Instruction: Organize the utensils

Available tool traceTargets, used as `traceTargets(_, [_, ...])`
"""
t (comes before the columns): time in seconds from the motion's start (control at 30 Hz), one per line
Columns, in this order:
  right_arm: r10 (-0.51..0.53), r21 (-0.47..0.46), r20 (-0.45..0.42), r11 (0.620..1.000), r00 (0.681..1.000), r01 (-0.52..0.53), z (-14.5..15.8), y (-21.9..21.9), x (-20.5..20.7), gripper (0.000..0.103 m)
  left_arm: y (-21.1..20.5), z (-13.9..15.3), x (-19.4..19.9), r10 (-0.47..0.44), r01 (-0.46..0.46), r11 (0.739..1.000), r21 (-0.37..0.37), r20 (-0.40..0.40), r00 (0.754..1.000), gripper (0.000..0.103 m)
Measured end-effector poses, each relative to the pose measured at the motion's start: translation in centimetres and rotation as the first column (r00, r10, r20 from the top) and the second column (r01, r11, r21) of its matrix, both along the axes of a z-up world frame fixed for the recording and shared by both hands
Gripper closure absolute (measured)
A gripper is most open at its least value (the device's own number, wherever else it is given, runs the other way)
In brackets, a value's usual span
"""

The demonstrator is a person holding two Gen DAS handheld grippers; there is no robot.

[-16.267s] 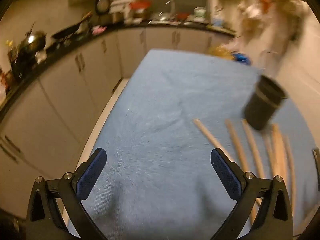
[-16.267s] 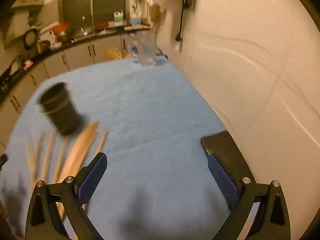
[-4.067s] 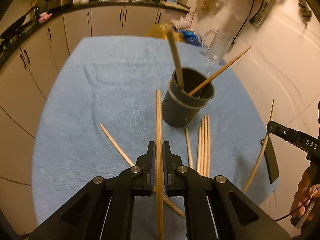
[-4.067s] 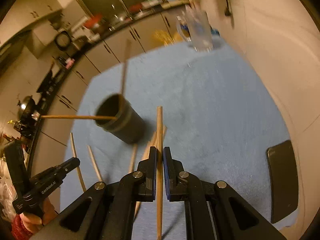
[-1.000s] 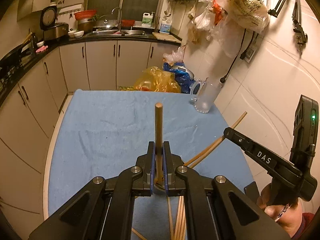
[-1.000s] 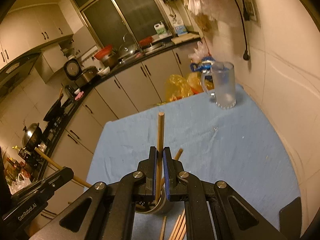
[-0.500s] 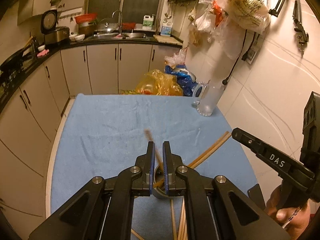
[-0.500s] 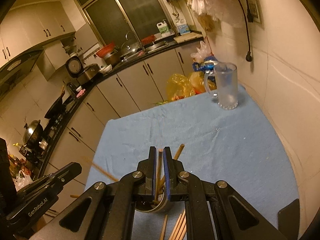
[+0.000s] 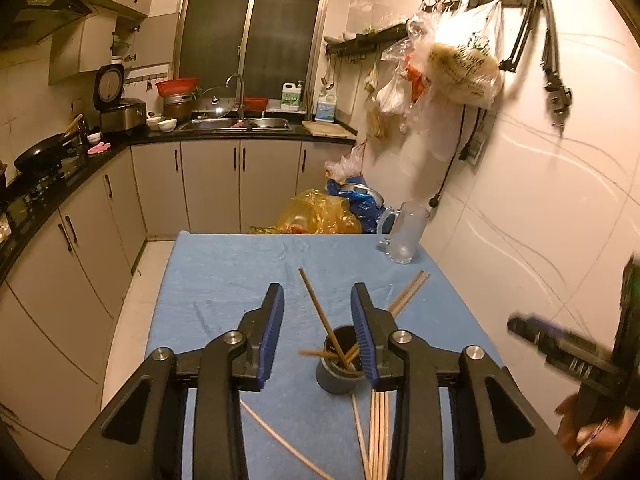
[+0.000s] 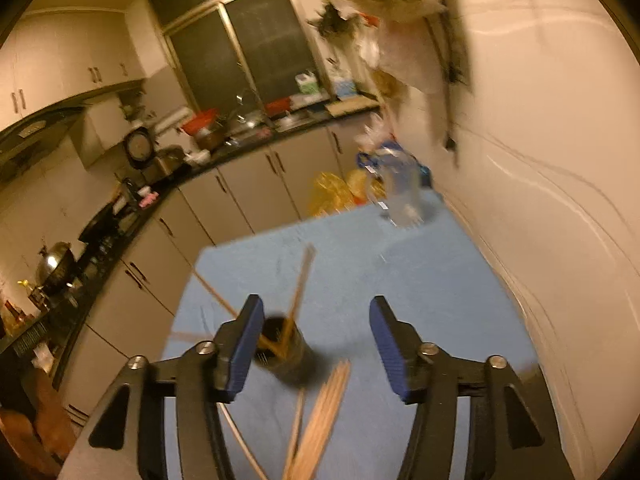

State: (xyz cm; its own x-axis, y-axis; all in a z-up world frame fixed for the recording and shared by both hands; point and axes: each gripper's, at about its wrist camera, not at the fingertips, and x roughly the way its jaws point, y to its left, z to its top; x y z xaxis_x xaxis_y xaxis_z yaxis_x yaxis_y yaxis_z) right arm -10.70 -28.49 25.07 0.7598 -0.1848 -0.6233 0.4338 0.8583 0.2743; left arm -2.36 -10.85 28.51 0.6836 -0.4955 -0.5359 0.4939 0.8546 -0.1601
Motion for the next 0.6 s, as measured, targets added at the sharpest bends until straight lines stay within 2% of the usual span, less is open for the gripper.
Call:
traceTargets(0.13, [-0.006, 0.069, -0.120, 0.998, 0.993, 0.014, -3.6, 1.3, -3.4, 0.041, 2.0, -1.1, -1.7, -0.002, 0.001, 1.000, -0.014, -0.029, 1.000, 0.068])
traceTargets(0.23, [0.017, 0.117, -0.147, 0.993, 0.989, 0.001, -5.6, 1.8, -4.8, 0.042, 2.8, -2.9, -2.9, 0.014, -0.013, 1.000, 0.005, -0.078, 0.997, 0.068])
traceTargets(0.3, [0.051, 0.149, -0.170, 0.988, 0.984, -0.025, -6.8, 1.9, -5.0, 0.052, 3.0, -4.5, -3.6, 0.026, -0.022, 0.999, 0.030, -0.124, 0.992, 0.068])
traceTargets(0.37, [0.080, 0.179, -0.169, 0.983, 0.982, -0.050, -7.8, 1.8, -4.6, 0.055, 3.1, -5.9, -4.1, 0.047, -0.039, 0.998, 0.053, -0.157, 0.986, 0.068])
traceTargets(0.4, [0.104, 0.207, -0.170, 0.976, 0.980, -0.067, -8.5, 1.4, -4.2, 0.061, 3.2, -6.7, -4.4, 0.076, -0.065, 0.996, 0.065, -0.182, 0.980, 0.068])
traceTargets(0.47, [0.129, 0.250, -0.185, 0.965, 0.974, -0.080, -9.5, 1.0, -3.3, 0.066, 3.0, -7.6, -4.8, 0.090, -0.077, 0.995, 0.064, -0.228, 0.970, 0.068])
traceTargets(0.53, [0.151, 0.266, -0.173, 0.959, 0.973, -0.102, -9.8, 0.8, -2.7, 0.069, 2.5, -8.2, -5.2, 0.101, -0.083, 0.993, 0.089, -0.230, 0.968, 0.068])
traceTargets(0.6, [0.172, 0.228, -0.178, 0.965, 0.969, -0.129, -9.8, 0.6, -2.5, 0.071, 1.7, -8.6, -5.5, 0.130, -0.106, 0.988, 0.114, -0.224, 0.966, 0.068])
